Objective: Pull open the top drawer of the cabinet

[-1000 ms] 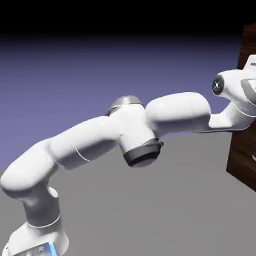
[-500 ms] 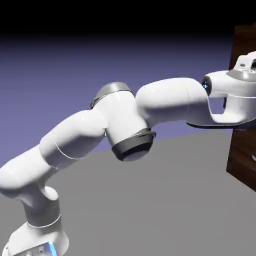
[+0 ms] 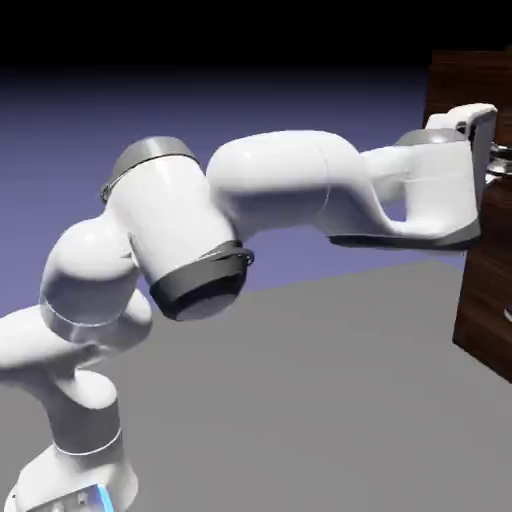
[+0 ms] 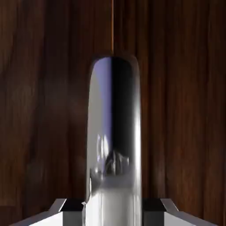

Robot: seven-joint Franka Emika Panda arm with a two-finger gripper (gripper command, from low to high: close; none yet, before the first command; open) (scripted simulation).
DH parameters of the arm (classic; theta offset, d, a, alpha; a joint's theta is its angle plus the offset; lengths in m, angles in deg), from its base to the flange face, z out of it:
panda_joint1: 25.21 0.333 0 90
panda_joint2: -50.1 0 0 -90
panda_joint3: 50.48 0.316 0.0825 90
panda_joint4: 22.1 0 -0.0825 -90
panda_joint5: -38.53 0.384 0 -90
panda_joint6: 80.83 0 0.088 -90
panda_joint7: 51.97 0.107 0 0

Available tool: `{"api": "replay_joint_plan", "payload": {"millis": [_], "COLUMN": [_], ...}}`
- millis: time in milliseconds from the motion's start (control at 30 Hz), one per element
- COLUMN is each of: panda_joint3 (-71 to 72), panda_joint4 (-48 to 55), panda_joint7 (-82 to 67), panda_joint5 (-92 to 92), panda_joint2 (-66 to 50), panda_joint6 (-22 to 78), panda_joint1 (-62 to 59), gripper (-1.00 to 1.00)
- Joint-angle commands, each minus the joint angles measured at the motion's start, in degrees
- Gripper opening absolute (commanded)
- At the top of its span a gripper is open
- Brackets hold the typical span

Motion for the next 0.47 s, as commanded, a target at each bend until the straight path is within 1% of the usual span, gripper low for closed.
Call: {"api": "replay_joint_plan", "payload": {"millis": [0,367,400,433], "panda_joint3": [1.6,18.7,18.8,18.8], "panda_joint4": [-1.8,-20.1,-20.2,-20.2], "panda_joint7": [0.4,1.8,1.8,1.8], "panda_joint5": [-0.3,-0.3,-0.3,-0.3], "panda_joint2": [0.1,-2.4,-2.4,-2.4], "panda_joint6": [0.3,2.4,2.4,2.4], "panda_joint1": [-2.1,-24.9,-25.1,-25.1], "gripper": [-1.00,-1.00,-1.00,1.00]}}
